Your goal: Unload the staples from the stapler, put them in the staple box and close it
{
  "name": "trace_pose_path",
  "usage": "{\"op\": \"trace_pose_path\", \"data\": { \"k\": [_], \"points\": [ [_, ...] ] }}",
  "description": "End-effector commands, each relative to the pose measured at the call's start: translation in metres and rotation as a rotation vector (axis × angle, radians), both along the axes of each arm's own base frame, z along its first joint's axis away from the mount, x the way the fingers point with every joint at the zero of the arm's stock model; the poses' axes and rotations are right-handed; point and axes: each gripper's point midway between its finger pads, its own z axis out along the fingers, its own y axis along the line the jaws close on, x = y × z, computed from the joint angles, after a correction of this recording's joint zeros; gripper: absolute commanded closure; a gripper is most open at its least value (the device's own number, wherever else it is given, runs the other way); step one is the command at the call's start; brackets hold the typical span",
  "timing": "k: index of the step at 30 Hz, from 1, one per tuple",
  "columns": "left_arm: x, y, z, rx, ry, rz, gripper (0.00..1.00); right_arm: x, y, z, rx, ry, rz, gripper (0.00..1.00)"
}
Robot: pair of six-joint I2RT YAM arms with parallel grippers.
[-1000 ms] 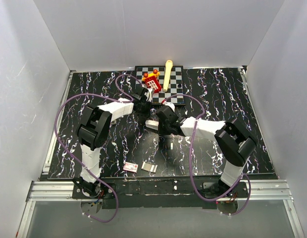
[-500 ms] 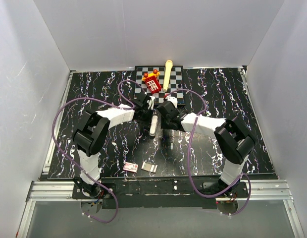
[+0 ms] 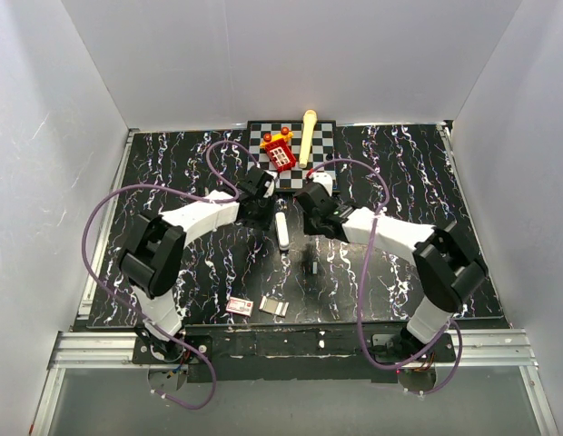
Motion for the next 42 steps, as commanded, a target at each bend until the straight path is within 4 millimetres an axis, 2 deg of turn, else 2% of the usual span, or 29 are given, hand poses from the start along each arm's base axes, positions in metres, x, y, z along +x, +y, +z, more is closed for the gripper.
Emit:
{"op": "trace_pose_path", "data": {
  "k": [1,4,7,11,17,23,32,42],
  "points": [
    [0.009,0.005,0.059,-0.034,-0.124,0.044,0.62,-0.002,-0.023,0.033,-0.032,-0.086,-0.025,0.77],
    [0.007,0.001,0.075,-0.058,-0.119,0.031,0.52,-0.007,-0.029,0.041,-0.03,-0.094,-0.022,0.57],
    [0.007,-0.002,0.086,-0.07,-0.115,0.035,0.48,-0.012,-0.035,0.047,-0.024,-0.099,-0.023,0.49],
    [0.008,-0.011,0.093,-0.084,-0.102,0.053,0.44,-0.019,-0.041,0.055,-0.009,-0.108,-0.031,0.47],
    [0.01,-0.026,0.089,-0.084,-0.052,0.123,0.45,-0.029,-0.052,0.062,0.004,-0.118,-0.034,0.47],
    [0.012,-0.039,0.083,-0.054,-0.035,0.16,0.45,-0.037,-0.058,0.062,0.008,-0.115,-0.026,0.45],
    [0.018,-0.043,0.075,0.018,-0.035,0.219,0.4,-0.042,-0.059,0.06,0.033,-0.119,-0.015,0.41],
    [0.022,-0.042,0.054,0.085,-0.004,0.281,0.39,-0.045,-0.056,0.056,0.041,-0.11,0.003,0.4]
  ]
}}
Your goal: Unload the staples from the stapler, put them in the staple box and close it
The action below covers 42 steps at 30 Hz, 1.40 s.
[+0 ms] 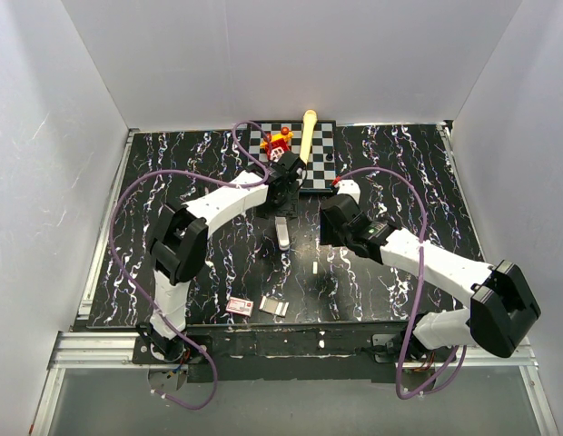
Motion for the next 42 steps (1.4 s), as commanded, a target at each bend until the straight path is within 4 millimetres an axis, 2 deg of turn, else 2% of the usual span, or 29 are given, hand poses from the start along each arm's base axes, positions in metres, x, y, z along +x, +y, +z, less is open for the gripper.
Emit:
{"op": "trace_pose_path", "data": {
  "k": [1,17,30,32,37,42],
  "points": [
    [0.008,-0.001,0.009,0.004,-0.028,0.052,0.38,0.003,0.003,0.01,0.036,-0.036,0.005,0.4],
    [0.013,-0.012,-0.014,0.006,0.012,0.07,0.38,0.002,0.006,0.011,0.044,-0.038,0.028,0.41],
    [0.005,-0.01,-0.017,-0.006,0.029,0.072,0.5,0.001,0.009,0.006,0.05,-0.021,0.032,0.44],
    [0.003,-0.01,-0.018,-0.012,0.032,0.065,0.56,0.0,0.009,0.006,0.049,-0.019,0.034,0.44],
    [-0.002,-0.017,-0.018,-0.042,0.053,0.019,0.82,-0.001,0.007,0.012,0.055,-0.024,0.033,0.46],
    [-0.002,-0.019,-0.004,-0.06,0.022,-0.047,1.0,-0.002,0.003,0.024,0.056,-0.047,0.036,0.48]
  ]
}}
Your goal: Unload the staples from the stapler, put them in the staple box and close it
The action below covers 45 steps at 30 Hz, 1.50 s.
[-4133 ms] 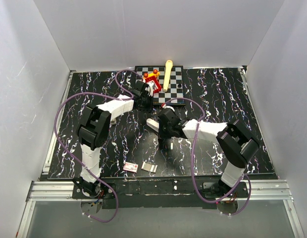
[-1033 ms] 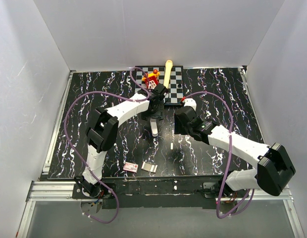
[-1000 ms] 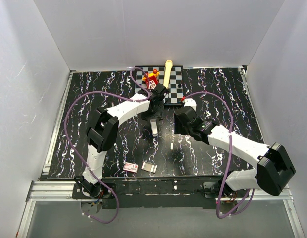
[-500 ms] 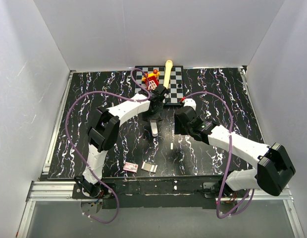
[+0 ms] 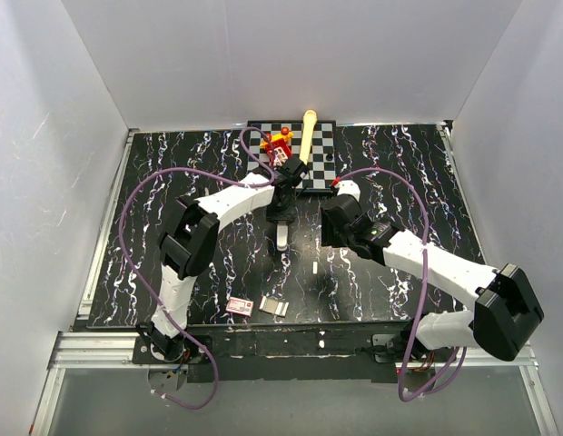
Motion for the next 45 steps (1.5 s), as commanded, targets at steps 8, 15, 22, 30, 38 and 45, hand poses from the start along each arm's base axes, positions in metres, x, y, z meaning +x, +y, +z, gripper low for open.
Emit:
{"op": "trace_pose_path", "data": {
  "k": [8,15,22,30,38,45],
  "points": [
    [-0.018,-0.018,0.095,-0.216,-0.191,-0.319,1.0,-0.002,-0.006,0.05,0.002,-0.1,0.081,0.47],
    [-0.06,-0.032,0.139,-0.398,-0.265,-0.627,1.0,-0.019,0.006,0.098,0.052,-0.182,0.302,0.45],
    [-0.102,-0.035,0.174,-0.571,-0.352,-0.823,1.0,-0.052,0.029,0.142,0.123,-0.222,0.606,0.47],
    [-0.151,-0.035,0.201,-0.744,-0.418,-1.035,1.0,-0.083,0.037,0.169,0.115,-0.237,0.871,0.48],
    [-0.183,-0.027,0.23,-0.849,-0.481,-1.147,1.0,-0.11,0.045,0.186,0.155,-0.243,1.076,0.5],
    [-0.202,-0.02,0.243,-0.893,-0.522,-1.2,1.0,-0.121,0.058,0.199,0.231,-0.266,1.16,0.5]
  ]
}}
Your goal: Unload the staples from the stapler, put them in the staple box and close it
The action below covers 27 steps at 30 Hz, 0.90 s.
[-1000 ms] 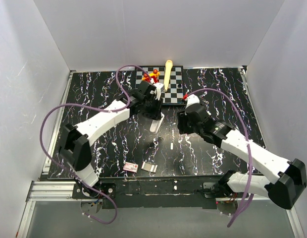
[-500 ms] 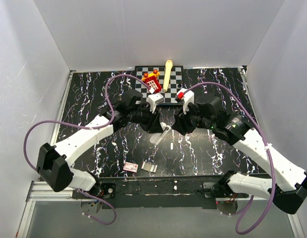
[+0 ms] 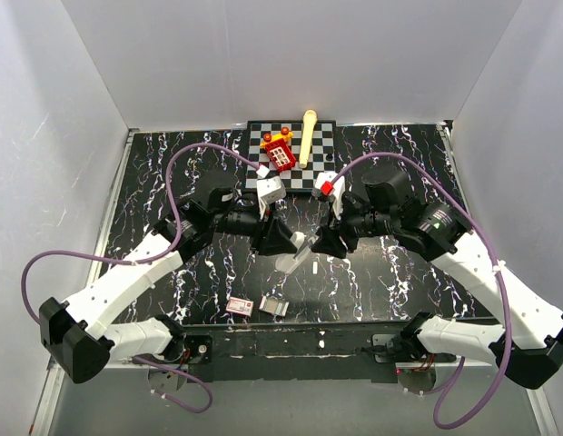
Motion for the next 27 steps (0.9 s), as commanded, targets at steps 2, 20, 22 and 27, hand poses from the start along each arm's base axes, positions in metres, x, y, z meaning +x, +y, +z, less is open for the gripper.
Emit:
{"op": "trace_pose_path", "data": {
  "k": [2,20,22,27],
  "points": [
    [-0.018,0.001,0.018,-0.072,-0.049,-0.084,1.0,-0.009,0.014,0.027,0.079,-0.031,0.104,0.5],
    [-0.028,0.003,0.024,-0.106,-0.055,-0.13,1.0,-0.026,0.027,0.027,0.105,0.005,0.201,0.58],
    [-0.029,0.004,0.026,-0.115,-0.059,-0.135,1.0,-0.026,0.027,0.025,0.1,0.009,0.2,0.59],
    [-0.032,0.005,0.031,-0.136,-0.074,-0.139,1.0,-0.031,0.026,0.022,0.1,0.025,0.214,0.62]
  ]
}}
